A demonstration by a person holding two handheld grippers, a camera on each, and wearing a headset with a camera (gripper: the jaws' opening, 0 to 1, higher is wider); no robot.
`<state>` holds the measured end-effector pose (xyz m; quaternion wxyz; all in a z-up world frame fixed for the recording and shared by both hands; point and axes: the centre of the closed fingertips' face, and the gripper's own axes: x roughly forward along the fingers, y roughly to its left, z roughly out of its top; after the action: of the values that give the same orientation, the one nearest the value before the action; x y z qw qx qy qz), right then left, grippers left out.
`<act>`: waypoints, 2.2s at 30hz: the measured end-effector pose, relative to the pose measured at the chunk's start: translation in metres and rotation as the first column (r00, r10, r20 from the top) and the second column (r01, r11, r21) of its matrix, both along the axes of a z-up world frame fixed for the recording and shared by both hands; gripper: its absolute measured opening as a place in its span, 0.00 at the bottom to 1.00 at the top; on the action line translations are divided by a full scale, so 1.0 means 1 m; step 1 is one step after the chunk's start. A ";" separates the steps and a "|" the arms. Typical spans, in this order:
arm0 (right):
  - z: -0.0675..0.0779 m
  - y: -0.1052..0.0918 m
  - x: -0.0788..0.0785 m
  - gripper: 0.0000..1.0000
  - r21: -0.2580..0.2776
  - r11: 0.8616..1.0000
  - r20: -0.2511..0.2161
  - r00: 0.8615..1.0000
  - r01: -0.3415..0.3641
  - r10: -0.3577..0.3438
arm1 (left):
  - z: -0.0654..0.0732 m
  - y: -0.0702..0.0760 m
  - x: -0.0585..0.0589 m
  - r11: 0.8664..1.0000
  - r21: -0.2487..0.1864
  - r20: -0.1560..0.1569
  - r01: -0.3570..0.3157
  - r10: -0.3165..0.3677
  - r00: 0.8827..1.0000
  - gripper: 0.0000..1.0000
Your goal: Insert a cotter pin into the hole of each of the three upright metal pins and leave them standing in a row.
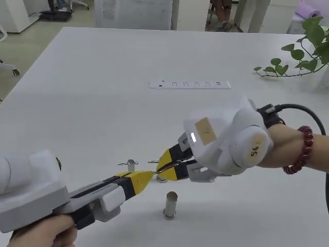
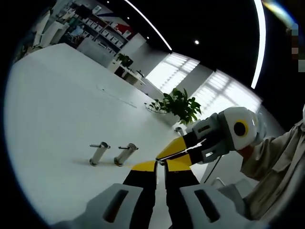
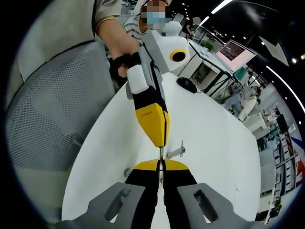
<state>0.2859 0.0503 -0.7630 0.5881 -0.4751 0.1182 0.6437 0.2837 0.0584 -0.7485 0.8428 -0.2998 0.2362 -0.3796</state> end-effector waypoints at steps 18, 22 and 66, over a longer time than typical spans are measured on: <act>-0.002 0.002 -0.002 0.03 -0.019 1.000 0.009 1.000 -0.004 0.004 | -0.004 0.003 -0.002 1.000 0.024 -0.031 -0.011 0.011 0.999 0.01; -0.001 0.002 -0.002 0.03 -0.019 1.000 0.009 1.000 -0.002 0.002 | -0.002 0.002 -0.002 0.999 0.040 -0.016 -0.008 0.009 1.000 0.00; 0.002 -0.017 -0.029 0.11 0.070 0.989 -0.414 0.906 0.132 -0.091 | -0.001 -0.005 -0.031 0.896 0.368 0.267 0.247 -0.356 0.895 0.00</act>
<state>0.2568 0.0333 -0.7613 0.6082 -0.2933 0.2349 0.6993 0.2526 0.0537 -0.7497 0.8375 -0.0486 0.1962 -0.5076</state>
